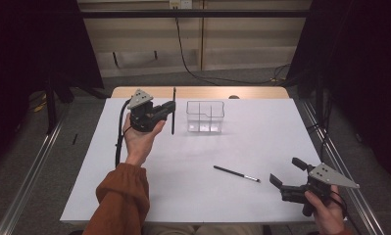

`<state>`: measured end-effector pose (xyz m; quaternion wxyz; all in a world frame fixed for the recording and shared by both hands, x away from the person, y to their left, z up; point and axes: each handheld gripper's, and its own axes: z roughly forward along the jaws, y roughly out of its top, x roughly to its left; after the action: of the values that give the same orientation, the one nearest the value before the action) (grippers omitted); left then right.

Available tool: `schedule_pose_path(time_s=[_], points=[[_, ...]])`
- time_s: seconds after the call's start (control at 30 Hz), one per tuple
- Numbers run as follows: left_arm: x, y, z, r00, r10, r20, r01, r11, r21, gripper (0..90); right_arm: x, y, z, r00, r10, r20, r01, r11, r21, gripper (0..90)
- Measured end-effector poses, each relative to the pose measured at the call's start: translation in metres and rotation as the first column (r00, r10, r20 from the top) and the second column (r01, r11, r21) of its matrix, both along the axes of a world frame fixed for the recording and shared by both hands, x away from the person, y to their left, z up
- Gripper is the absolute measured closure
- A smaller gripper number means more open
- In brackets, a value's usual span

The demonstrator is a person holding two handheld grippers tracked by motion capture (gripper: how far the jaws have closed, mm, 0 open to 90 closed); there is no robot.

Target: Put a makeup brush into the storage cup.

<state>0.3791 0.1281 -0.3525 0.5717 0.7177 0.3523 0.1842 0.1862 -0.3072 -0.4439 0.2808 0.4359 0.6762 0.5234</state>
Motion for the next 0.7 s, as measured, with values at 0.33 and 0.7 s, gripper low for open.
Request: schedule_pose_path(time_s=[0.33,0.7], points=[[0.009,-0.013,0.000,0.9992,-0.030,-0.027,0.029,0.9987,-0.042,83.8,0.000,0.000,0.000,1.0000,0.001,0.005,-0.001,1.000,0.007,0.2],[0.024,-0.029,0.009,0.9998,-0.003,0.020,0.002,0.9997,0.026,83.8,-0.001,0.001,0.000,1.0000,0.004,0.005,-0.004,1.000,0.008,0.2]])
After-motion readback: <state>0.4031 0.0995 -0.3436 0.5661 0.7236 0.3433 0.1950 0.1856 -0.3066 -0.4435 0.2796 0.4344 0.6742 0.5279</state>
